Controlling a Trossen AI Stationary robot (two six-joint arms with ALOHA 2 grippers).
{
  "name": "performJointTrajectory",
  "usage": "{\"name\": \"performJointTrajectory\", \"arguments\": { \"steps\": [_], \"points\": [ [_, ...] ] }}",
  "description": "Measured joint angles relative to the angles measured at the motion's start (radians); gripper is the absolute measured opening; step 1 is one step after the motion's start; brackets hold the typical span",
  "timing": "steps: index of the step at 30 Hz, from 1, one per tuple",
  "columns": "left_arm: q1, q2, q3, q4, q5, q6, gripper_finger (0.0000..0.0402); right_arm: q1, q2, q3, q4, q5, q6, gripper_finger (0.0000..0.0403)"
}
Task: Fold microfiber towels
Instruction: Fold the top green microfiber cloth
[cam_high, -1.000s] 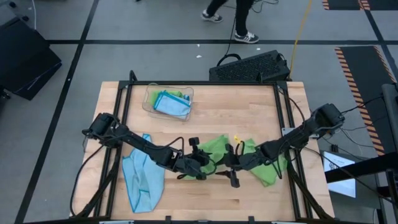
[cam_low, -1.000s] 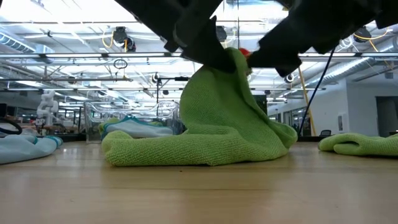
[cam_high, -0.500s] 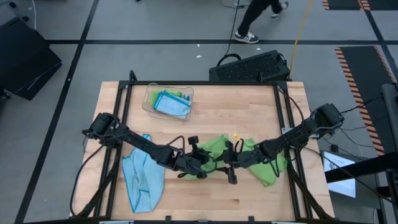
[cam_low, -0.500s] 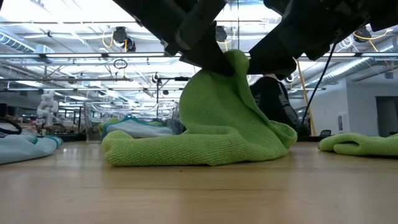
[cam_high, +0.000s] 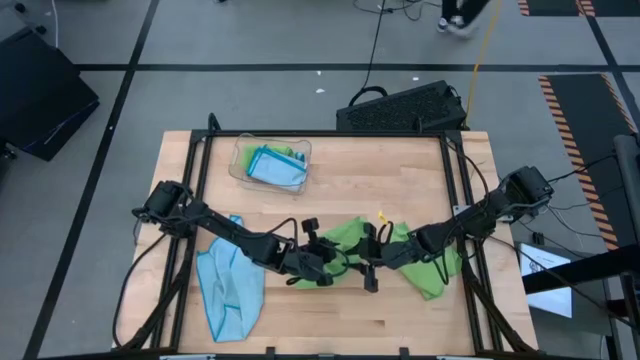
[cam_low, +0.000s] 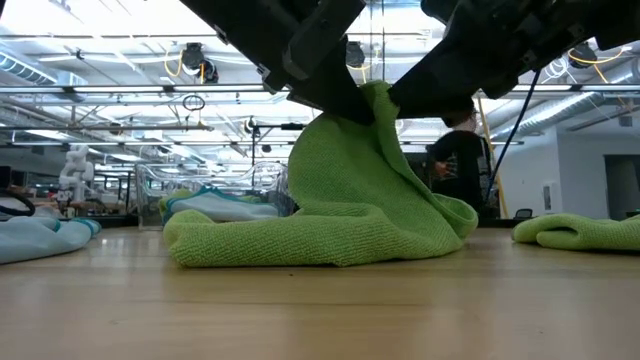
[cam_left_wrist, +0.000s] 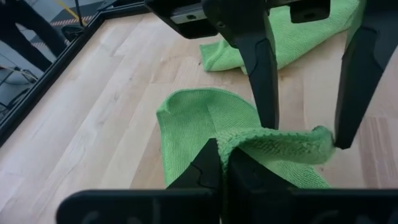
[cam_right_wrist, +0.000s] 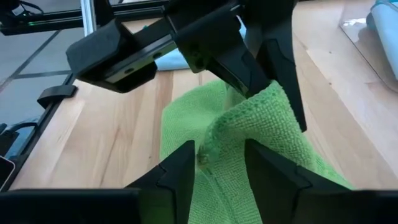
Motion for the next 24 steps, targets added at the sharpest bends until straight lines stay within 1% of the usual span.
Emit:
{"name": "performJointTrajectory", "arguments": {
  "steps": [5, 11, 13, 20, 24],
  "points": [
    [0.008, 0.000, 0.000, -0.001, 0.000, -0.021, 0.0003, -0.004, 0.000, 0.000, 0.000, 0.000, -0.021, 0.0090],
    [0.014, 0.000, 0.000, -0.012, -0.001, -0.048, 0.0004, -0.004, 0.000, 0.000, 0.000, -0.006, -0.061, 0.0028],
    [0.014, 0.000, 0.000, -0.021, -0.001, -0.049, 0.0003, -0.004, 0.000, 0.000, 0.000, -0.029, -0.080, 0.0010],
    [0.017, 0.000, 0.000, -0.063, 0.000, -0.068, 0.0008, -0.004, -0.009, 0.000, -0.033, -0.022, -0.105, 0.0003],
    [0.017, 0.000, 0.000, -0.062, 0.055, -0.052, 0.0005, 0.004, -0.030, 0.000, -0.081, 0.047, -0.105, 0.0003]
  ]
}}
